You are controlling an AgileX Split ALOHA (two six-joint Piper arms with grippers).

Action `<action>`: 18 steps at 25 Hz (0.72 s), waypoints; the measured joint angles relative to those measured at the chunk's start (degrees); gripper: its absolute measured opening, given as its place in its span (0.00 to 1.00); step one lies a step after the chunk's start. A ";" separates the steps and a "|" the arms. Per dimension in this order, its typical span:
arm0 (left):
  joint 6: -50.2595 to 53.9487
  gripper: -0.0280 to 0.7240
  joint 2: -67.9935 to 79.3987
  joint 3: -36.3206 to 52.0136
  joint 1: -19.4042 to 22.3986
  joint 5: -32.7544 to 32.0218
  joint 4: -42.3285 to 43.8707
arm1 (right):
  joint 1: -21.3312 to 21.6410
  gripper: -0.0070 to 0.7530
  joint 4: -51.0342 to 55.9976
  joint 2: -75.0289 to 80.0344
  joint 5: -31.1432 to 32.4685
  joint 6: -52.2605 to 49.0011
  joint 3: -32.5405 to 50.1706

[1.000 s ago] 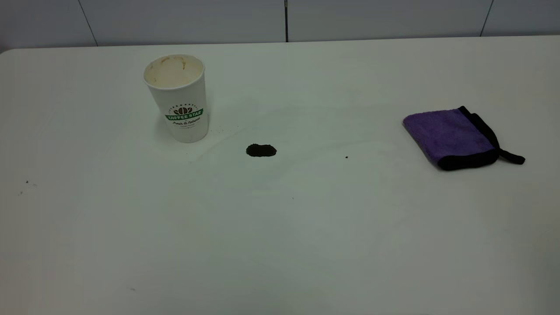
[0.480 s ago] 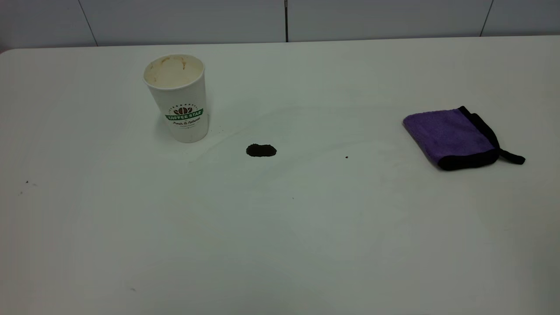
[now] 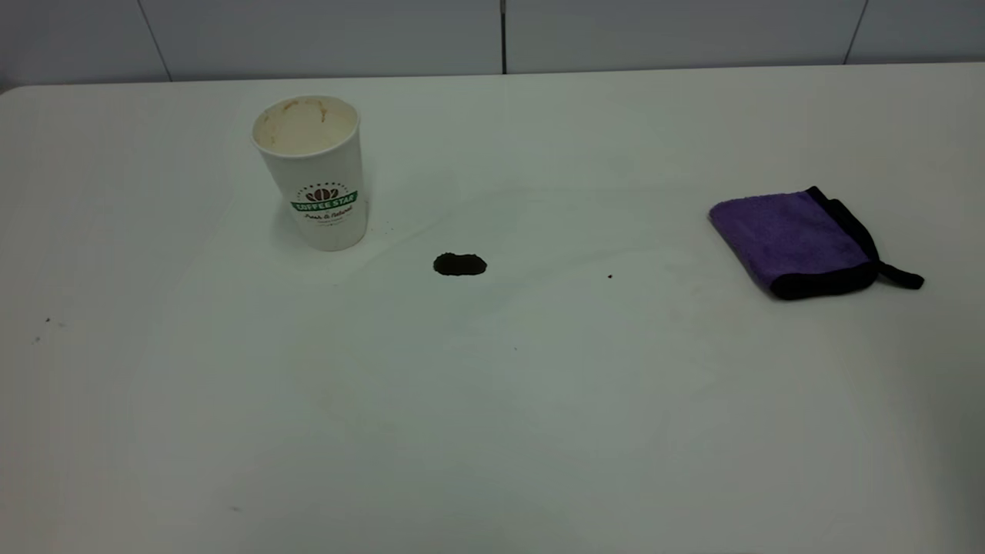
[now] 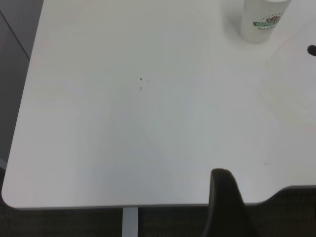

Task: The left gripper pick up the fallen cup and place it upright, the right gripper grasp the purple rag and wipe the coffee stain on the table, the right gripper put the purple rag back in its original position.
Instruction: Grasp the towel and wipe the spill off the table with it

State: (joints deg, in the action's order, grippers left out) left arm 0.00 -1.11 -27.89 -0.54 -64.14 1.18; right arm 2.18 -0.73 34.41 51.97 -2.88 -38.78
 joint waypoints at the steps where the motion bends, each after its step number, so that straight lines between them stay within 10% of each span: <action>1: 0.00 0.65 0.00 0.00 0.00 0.00 0.00 | 0.00 0.86 -0.19 4.36 -1.79 0.90 -1.81; 18: 0.00 0.65 0.00 0.00 0.00 0.00 0.00 | -6.55 0.97 5.35 76.06 -18.45 13.12 -29.64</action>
State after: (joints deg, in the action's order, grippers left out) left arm 0.00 -1.11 -27.89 -0.54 -64.14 1.18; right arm -4.37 4.62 110.48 33.51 10.24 -68.42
